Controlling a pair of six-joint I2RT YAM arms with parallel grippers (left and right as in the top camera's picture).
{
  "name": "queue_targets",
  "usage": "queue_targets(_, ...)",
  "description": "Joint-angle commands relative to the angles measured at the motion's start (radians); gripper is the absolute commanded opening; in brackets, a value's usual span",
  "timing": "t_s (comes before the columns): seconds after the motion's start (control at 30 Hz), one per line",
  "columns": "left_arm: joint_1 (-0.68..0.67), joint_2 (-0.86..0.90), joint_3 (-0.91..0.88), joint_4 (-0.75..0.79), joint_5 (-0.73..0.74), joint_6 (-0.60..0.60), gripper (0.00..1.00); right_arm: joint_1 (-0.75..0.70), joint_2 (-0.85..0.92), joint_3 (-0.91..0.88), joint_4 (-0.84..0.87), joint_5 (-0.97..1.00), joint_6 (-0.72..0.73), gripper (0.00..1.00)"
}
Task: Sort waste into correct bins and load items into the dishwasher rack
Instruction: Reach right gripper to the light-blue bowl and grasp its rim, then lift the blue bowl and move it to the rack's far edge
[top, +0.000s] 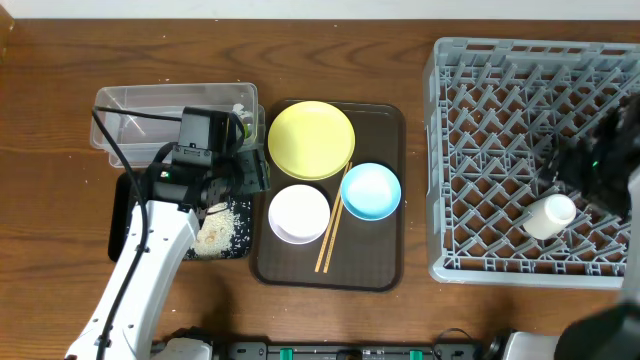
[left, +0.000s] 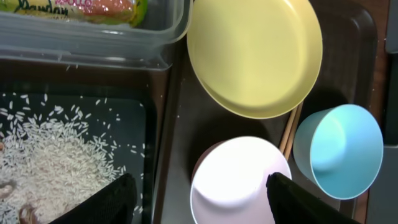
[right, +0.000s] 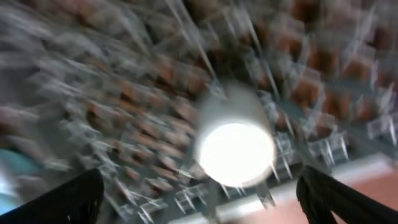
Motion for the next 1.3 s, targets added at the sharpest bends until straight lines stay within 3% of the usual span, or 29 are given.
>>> queue_targets(0.0,0.004,-0.004,0.001,-0.018,-0.01,0.013,0.7,0.043,-0.087,0.032,0.071,-0.272,-0.104,0.95)
queue_targets(0.17,0.004,-0.003,0.001,-0.053,-0.011,0.013,0.7,0.188,-0.111,0.031,0.178,-0.438,-0.206,0.91)
queue_targets(0.33,0.004,-0.003,0.001,-0.113,-0.066,0.011,0.7,0.392,-0.066,0.031,0.221,-0.412,-0.277,0.88)
queue_targets(0.57,0.004,-0.003,0.001,-0.208,-0.227,-0.105,0.7,0.623,0.061,0.031,0.235,-0.238,-0.276,0.82)
queue_targets(0.73,0.004,-0.003,0.001,-0.21,-0.227,-0.105,0.7,0.711,0.174,0.031,0.251,-0.144,-0.193,0.68)
queue_targets(0.83,0.004,-0.003,0.001,-0.209,-0.227,-0.105,0.7,0.736,0.242,0.031,0.259,-0.139,-0.163,0.54)
queue_targets(1.03,0.004,-0.003,0.001,-0.208,-0.227,-0.105,0.7,0.763,0.377,0.031,0.266,-0.138,-0.14,0.48)
queue_targets(1.17,0.004,-0.003,0.001,-0.208,-0.226,-0.105,0.7,0.769,0.449,0.031,0.267,-0.138,-0.14,0.36)
queue_targets(1.23,0.004,-0.003,0.001,-0.208,-0.226,-0.105,0.7,0.768,0.469,0.031,0.269,-0.137,-0.14,0.25)
queue_targets(1.27,0.004,-0.003,0.001,-0.208,-0.226,-0.105,0.7,0.768,0.473,0.031,0.27,-0.137,-0.14,0.13)
